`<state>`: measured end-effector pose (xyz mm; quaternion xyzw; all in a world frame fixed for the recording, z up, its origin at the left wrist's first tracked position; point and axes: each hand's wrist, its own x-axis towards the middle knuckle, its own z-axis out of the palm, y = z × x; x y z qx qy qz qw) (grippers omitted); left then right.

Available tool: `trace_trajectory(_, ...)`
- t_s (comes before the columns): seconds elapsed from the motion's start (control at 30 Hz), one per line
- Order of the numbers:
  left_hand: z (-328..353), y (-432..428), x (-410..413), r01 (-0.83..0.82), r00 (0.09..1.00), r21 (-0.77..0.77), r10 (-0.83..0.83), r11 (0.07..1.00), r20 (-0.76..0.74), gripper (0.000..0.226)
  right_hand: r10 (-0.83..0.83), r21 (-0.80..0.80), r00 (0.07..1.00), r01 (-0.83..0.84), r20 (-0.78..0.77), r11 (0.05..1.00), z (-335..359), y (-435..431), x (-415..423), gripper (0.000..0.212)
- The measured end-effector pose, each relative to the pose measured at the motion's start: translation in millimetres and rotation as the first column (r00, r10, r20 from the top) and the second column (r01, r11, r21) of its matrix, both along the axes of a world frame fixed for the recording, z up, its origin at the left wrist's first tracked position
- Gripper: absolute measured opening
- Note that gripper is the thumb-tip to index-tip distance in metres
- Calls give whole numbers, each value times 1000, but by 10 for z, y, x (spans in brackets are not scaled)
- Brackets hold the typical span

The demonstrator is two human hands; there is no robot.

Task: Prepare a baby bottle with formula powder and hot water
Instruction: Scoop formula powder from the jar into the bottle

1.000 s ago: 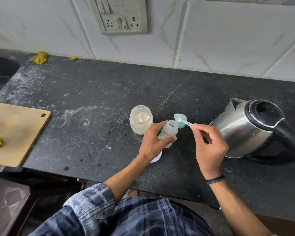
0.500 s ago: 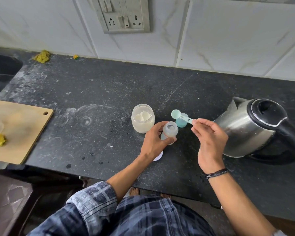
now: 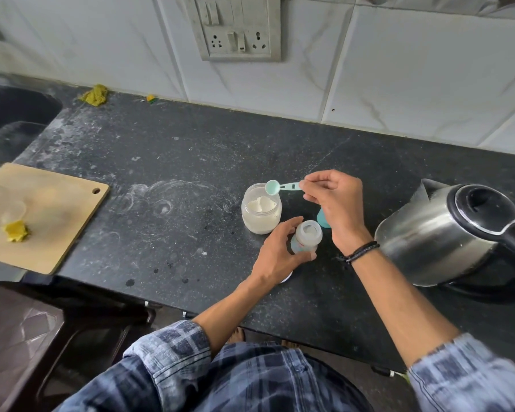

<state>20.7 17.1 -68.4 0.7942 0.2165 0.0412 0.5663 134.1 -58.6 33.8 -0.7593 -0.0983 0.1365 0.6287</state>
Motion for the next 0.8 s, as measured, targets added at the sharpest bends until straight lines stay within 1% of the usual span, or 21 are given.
trace_trajectory(0.1,15,30,-64,6,1000,44,-5,999,-20,87,40,-69,999,-39,25,997,-43,68,48,10)
trace_trajectory(0.23,28,59,-210,24,999,162,-17,987,-46,83,94,-216,991,-71,100,974,-74,148,95,8)
trace_trajectory(0.37,-33,85,-372,33,996,252,-11,967,-88,76,250,-393,946,-154,207,907,-44,268,131,6)
trace_trajectory(0.53,-65,101,-440,41,994,264,-12,964,-109,76,436,-566,865,-235,249,790,-3,479,122,7)
trace_trajectory(0.7,-72,111,-449,47,992,262,-15,964,-124,78,522,-643,813,-258,259,721,-37,642,87,9)
trace_trajectory(0.8,-79,114,-460,45,992,246,-15,968,-124,77,552,-669,791,-262,264,695,-54,685,86,12)
